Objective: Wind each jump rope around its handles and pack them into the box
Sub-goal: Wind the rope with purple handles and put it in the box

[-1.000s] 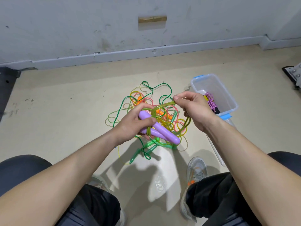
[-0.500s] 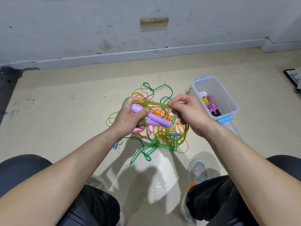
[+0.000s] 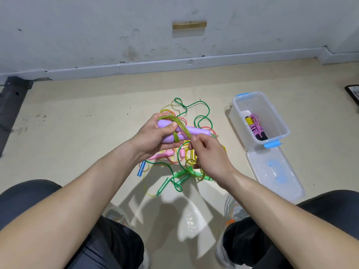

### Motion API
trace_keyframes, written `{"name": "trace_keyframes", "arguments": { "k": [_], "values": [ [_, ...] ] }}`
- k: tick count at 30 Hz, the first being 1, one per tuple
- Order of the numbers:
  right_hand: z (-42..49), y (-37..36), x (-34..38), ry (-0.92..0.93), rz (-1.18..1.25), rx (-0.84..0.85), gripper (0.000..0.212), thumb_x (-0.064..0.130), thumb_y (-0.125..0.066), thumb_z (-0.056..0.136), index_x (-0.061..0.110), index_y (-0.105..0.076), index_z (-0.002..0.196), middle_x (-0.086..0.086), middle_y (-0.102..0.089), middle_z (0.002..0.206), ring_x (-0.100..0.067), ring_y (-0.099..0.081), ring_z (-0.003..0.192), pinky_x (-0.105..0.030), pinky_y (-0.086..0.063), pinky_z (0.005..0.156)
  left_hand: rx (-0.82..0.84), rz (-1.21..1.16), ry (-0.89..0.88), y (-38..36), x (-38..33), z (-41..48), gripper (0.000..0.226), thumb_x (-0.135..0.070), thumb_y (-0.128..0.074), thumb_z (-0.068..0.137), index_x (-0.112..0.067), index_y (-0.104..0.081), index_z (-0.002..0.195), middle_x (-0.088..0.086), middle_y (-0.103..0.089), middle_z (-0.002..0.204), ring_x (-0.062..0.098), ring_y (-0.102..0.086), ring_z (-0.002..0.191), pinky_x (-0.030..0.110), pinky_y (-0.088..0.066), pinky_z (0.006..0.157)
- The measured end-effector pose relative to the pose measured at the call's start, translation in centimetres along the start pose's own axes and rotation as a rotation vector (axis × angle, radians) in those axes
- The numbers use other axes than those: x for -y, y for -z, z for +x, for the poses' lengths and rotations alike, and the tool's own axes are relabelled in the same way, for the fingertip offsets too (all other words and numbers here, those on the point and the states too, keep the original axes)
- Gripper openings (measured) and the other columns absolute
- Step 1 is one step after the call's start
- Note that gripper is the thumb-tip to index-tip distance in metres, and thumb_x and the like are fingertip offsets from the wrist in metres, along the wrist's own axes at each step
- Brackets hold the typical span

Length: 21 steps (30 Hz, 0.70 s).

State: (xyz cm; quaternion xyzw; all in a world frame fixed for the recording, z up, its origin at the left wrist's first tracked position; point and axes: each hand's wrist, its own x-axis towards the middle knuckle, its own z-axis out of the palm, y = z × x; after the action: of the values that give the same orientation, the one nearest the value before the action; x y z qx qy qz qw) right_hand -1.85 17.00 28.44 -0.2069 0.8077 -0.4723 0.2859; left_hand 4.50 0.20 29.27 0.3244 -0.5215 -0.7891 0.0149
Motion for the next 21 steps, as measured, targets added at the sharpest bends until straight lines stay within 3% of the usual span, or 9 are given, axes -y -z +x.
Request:
{"name": "trace_keyframes", "arguments": {
  "k": [2, 7, 11, 15, 18, 21],
  "values": [
    [0.0, 0.4, 0.4, -0.034, 0.11, 0.027, 0.038, 0.033, -0.047, 0.106, 0.017, -0.06, 0.075, 0.012, -0.044, 0.047, -0.01, -0.045, 0.046, -0.049, -0.058, 0.069, 0.027, -0.032, 0.024, 0.4, -0.4, 0.1, 0.031, -0.009, -0.061, 0.098, -0.017, -0.048, 0.125, 0.005, -0.073, 0.102, 0.028, -0.076, 0.079, 0.038, -0.064, 0.068],
    [0.0, 0.9, 0.7, -0.013, 0.207, 0.085, 0.033, 0.027, -0.05, 0.106, 0.013, -0.063, 0.079, 0.012, -0.041, 0.047, -0.01, -0.043, 0.043, -0.039, -0.055, 0.051, 0.042, -0.051, 0.01, 0.2, -1.0, -0.2, 0.026, -0.008, -0.06, 0.098, -0.016, -0.049, 0.121, -0.001, -0.076, 0.09, 0.025, -0.076, 0.075, 0.033, -0.061, 0.06],
    [0.2, 0.1, -0.5, 0.132, -0.039, -0.014, 0.03, 0.032, -0.055, 0.103, 0.017, -0.066, 0.079, 0.01, -0.042, 0.05, -0.01, -0.04, 0.049, -0.044, -0.05, 0.053, 0.021, -0.144, 0.037, -0.3, -0.6, -0.4, 0.023, -0.011, -0.059, 0.1, -0.013, -0.051, 0.121, 0.006, -0.072, 0.101, 0.024, -0.075, 0.075, 0.033, -0.061, 0.062],
    [-0.1, -0.8, -0.6, 0.275, -0.267, -0.074, 0.029, 0.032, -0.053, 0.103, 0.028, -0.06, 0.074, 0.018, -0.052, 0.054, -0.006, -0.047, 0.055, -0.02, -0.032, 0.054, -0.046, -0.192, 0.075, -0.6, -0.1, -0.1, 0.034, -0.016, -0.063, 0.098, -0.011, -0.052, 0.13, 0.011, -0.064, 0.111, 0.02, -0.072, 0.074, 0.032, -0.06, 0.063],
    [0.0, -1.0, -0.9, 0.302, -0.359, -0.069, 0.029, 0.032, -0.053, 0.102, 0.025, -0.064, 0.076, 0.006, -0.044, 0.047, -0.009, -0.043, 0.05, -0.031, -0.025, 0.057, -0.036, -0.169, 0.086, -0.7, 0.1, -0.1, 0.024, -0.022, -0.066, 0.097, -0.013, -0.055, 0.116, 0.007, -0.066, 0.094, 0.017, -0.068, 0.069, 0.03, -0.059, 0.063],
    [0.2, -1.2, -1.2, 0.293, -0.435, -0.046, 0.027, 0.036, -0.051, 0.101, 0.025, -0.069, 0.083, 0.004, -0.041, 0.049, -0.017, -0.042, 0.055, -0.035, -0.028, 0.059, -0.037, -0.092, 0.054, -1.1, 0.3, -0.3, 0.014, -0.024, -0.071, 0.093, -0.016, -0.06, 0.094, 0.001, -0.065, 0.077, 0.014, -0.064, 0.062, 0.028, -0.057, 0.062]
  ]
}}
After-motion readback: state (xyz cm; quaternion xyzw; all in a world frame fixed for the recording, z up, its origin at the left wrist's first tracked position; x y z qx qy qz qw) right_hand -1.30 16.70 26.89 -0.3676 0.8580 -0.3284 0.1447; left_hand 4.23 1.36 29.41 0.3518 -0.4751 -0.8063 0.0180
